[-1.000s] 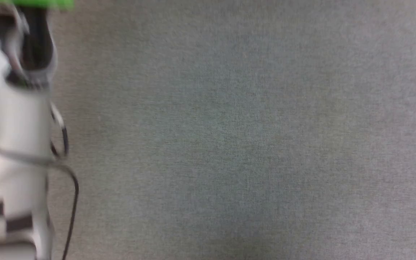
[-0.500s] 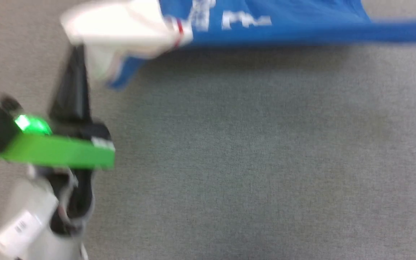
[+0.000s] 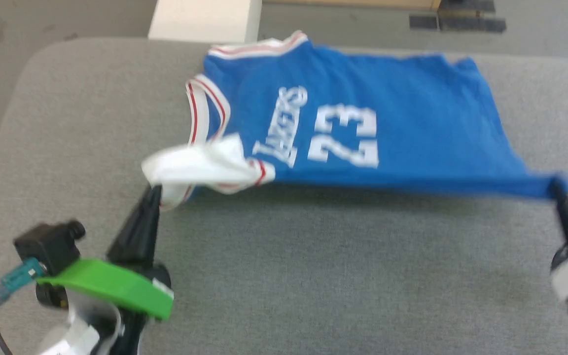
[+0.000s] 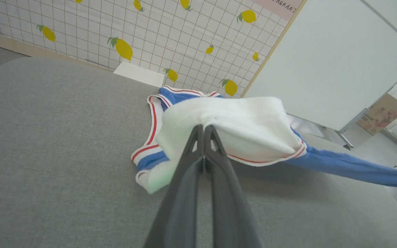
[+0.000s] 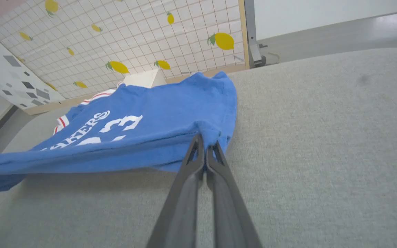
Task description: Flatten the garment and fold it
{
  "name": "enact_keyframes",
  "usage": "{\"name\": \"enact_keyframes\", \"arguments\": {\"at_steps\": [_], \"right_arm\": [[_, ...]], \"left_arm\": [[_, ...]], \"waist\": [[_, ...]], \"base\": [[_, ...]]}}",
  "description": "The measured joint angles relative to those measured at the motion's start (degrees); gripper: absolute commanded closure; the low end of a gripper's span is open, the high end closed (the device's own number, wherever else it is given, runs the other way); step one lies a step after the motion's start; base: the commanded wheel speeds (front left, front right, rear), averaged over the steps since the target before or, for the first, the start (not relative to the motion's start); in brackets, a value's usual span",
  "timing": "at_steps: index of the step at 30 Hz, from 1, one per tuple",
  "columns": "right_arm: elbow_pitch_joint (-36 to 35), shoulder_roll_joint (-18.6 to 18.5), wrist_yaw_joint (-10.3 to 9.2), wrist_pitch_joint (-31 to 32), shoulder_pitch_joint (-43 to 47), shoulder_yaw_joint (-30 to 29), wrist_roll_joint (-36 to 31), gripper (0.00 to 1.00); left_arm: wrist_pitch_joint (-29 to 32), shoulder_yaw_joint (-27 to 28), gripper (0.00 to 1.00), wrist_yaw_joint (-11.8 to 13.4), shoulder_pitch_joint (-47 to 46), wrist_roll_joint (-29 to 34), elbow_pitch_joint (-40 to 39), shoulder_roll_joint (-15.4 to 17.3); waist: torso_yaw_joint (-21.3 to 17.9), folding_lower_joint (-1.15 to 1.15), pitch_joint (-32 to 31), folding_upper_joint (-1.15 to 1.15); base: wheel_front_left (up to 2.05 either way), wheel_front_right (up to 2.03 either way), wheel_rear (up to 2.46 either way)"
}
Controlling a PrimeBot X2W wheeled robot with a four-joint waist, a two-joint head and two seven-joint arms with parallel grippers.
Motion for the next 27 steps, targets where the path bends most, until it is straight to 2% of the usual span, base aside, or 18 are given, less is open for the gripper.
{"name": "enact_keyframes", "arguments": {"at_steps": [10, 21, 27], "right_arm": [[-5.6, 2.5, 0.0, 10.3, 12.2, -2.4, 2.7, 1.0], [-10.6, 3.8, 0.0, 13.7, 20.9, -6.3, 6.6, 1.0], [-11.6, 3.9, 0.0, 13.3, 22.7, -6.7, 8.0, 1.0]], "left_arm": [[6.2, -1.8, 1.0, -0.4, 12.1, -4.2, -5.0, 3.5], [9.1, -2.5, 1.0, 1.1, 22.4, -6.7, -13.6, 5.5], [9.5, -2.6, 1.0, 1.6, 24.0, -6.6, -17.0, 6.2]], "waist": [[0.4, 0.0, -7.4, 0.0], [0.5, 0.0, -13.8, 0.0], [0.3, 0.0, -13.6, 0.0]], "base": [[0.0, 0.0, 0.0], [0.0, 0.0, 0.0], [0.0, 0.0, 0.0]]}}
